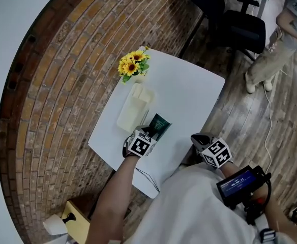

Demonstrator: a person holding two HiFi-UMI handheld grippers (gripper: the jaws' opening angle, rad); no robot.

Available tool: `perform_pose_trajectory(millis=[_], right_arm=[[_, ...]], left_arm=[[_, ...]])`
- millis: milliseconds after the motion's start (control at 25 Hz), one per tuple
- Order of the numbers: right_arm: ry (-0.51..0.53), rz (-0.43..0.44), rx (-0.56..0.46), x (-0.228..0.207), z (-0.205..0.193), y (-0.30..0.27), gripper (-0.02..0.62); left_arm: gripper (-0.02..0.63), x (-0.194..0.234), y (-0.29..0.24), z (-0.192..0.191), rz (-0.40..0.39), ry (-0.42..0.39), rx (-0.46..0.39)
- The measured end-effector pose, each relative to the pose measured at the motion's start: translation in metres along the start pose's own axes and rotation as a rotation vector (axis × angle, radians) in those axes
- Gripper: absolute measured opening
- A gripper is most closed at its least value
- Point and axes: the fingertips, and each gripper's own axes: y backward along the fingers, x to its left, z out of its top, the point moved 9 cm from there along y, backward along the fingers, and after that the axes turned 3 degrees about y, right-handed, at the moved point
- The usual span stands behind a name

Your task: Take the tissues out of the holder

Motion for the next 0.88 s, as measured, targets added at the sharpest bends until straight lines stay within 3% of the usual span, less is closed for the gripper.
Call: perform_pose_trajectory(millis=[160,400,600,680,800,880], right_arm=[[-0.007,-0.008,0.0,-0.002,0.0,-0.001,0.005],[-0.006,-0.005,0.006,-0.003,0.003,-0.005,0.005],[0.001,0.012,0.034,-0.004,0.003,-0.01,0.005],[0.008,0.024,0.043,-0.006,0.004,-0.017,0.005],[0.031,0.057,0.038,-0.006,0.017,-0.031,0.005],[0.041,0.076,0.042,-0.006,0.022,-0.034,0.005]], left_arm=[[0.153,0.001,-0.011,-0.001,-0.007,-0.014,0.036],[0.16,0.001,-0.016,-0.004,-0.04,0.002,0.026],[0.192,-0.003,-0.016,-0.005,-0.022,-0.026,-0.019],[0.206,-0.003,-0.016,-0.01,-0.01,-0.01,-0.039],[0.287,0.003,-0.001,-0.015,0.038,0.029,-0.094],[0.288,-0.001,0.011,-0.018,0.059,0.055,-0.125]])
